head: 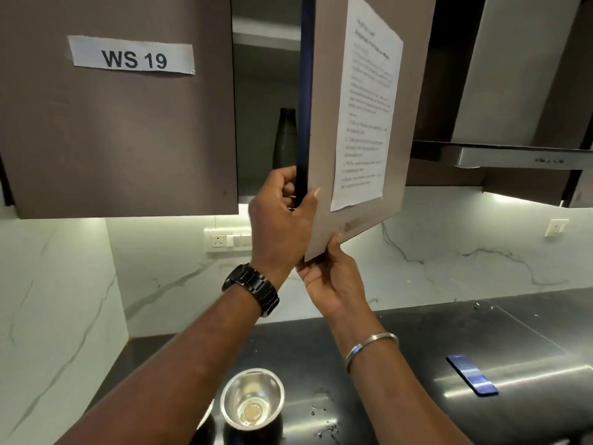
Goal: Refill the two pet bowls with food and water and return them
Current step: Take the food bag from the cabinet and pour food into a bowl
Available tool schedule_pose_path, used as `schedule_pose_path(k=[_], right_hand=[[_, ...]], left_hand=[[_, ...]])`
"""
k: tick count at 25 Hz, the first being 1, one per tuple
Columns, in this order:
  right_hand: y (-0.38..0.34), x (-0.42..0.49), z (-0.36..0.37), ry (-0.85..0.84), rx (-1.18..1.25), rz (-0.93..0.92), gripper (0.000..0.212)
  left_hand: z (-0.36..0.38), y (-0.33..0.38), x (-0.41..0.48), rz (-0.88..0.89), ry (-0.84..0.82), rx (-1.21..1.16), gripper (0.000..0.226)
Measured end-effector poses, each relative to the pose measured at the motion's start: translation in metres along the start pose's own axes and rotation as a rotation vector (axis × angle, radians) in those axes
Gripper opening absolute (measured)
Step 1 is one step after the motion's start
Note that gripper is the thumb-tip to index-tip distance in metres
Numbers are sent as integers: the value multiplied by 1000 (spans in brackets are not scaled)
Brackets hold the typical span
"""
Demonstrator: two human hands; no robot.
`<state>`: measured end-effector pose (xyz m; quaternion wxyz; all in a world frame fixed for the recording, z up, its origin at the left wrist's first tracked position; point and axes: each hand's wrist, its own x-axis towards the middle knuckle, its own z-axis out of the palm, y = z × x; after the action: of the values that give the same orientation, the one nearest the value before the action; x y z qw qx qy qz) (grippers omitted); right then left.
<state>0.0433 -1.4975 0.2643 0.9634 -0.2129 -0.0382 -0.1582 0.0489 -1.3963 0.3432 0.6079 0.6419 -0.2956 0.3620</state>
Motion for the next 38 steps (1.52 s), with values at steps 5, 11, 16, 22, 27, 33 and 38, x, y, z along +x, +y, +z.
schedule_pose_path(k=[5,11,16,22,27,33,38], right_hand=[[-58,-46,-24,-47,40,-5,47],[-118,-68,-57,-12,24,-39,48],[-142,-84,-66,-39,66,-129,28],[-112,-74,-77,-57,212,-146,53],[-77,-26,-50,-33,-132,-165,38],[-78,67,20,19,-796,-480,23],[-86,152,41,210,-1202,-729,52]], left_hand=[[40,58,-41,43,-36,-68,39],[92,104,-74,118,-120,-127,48],[122,120,-85,183,-199,-115,58],[126,98,-80,176,-270,-132,54],[105,39,-40,117,-236,-84,43],[88,-47,42,-22,-283,-47,33],[104,-99,111,-167,-419,-49,39]])
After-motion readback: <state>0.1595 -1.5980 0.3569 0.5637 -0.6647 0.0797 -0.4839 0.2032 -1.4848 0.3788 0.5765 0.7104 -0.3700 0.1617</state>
